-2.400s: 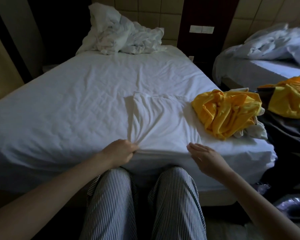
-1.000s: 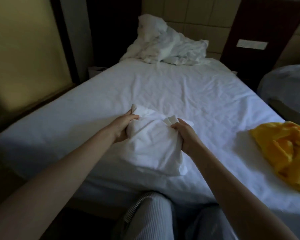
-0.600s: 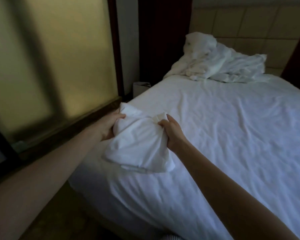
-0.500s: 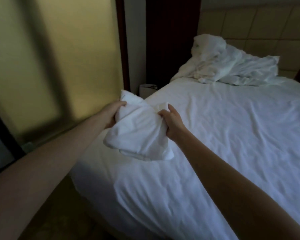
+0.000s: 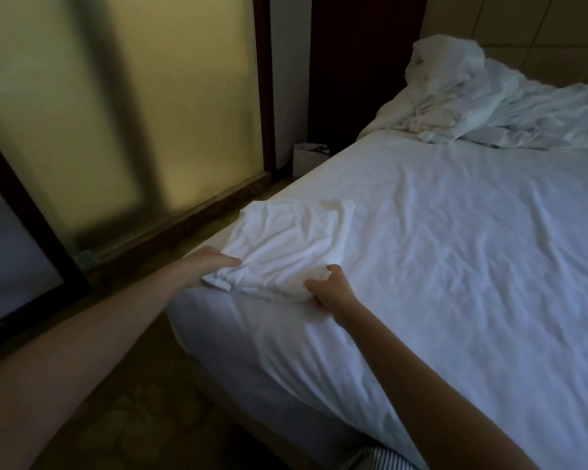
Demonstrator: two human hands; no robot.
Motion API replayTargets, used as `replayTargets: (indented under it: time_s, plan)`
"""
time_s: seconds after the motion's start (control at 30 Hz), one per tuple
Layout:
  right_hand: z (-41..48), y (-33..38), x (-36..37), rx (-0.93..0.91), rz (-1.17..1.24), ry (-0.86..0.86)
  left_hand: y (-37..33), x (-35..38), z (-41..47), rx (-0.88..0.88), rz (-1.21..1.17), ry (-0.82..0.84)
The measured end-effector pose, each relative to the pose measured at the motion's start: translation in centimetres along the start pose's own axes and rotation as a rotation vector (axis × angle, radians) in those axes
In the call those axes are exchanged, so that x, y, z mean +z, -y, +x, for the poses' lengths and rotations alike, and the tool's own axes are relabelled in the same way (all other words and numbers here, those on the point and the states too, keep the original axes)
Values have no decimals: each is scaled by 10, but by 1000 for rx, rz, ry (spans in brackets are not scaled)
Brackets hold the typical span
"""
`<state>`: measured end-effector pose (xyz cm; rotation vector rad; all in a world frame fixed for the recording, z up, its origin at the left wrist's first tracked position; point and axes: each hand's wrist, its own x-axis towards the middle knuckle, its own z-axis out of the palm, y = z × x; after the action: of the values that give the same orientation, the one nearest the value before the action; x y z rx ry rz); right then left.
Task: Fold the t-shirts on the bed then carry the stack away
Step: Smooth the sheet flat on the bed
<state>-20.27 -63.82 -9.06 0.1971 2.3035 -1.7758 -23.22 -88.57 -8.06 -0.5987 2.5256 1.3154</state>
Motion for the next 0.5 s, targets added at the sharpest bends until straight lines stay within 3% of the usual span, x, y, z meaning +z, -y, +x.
replayTargets:
  time_s: [0.17,0.27,0.33,0.4,0.5]
  plan:
    - [-18,5,1,10,-21,1,1,-16,-4,109,-61,-68]
    - [-37,2,4,7,-534,102,14,-20,-15,50,93,172]
    - [-45,10,7,-131,-811,-65,16,-24,-11,69,177,181]
    - [-42,28,14,-358,-834,-237,6,-25,-2,100,171,115]
    - [-17,41,29,-497,-875,-58,-17,-19,12,113,-90,124]
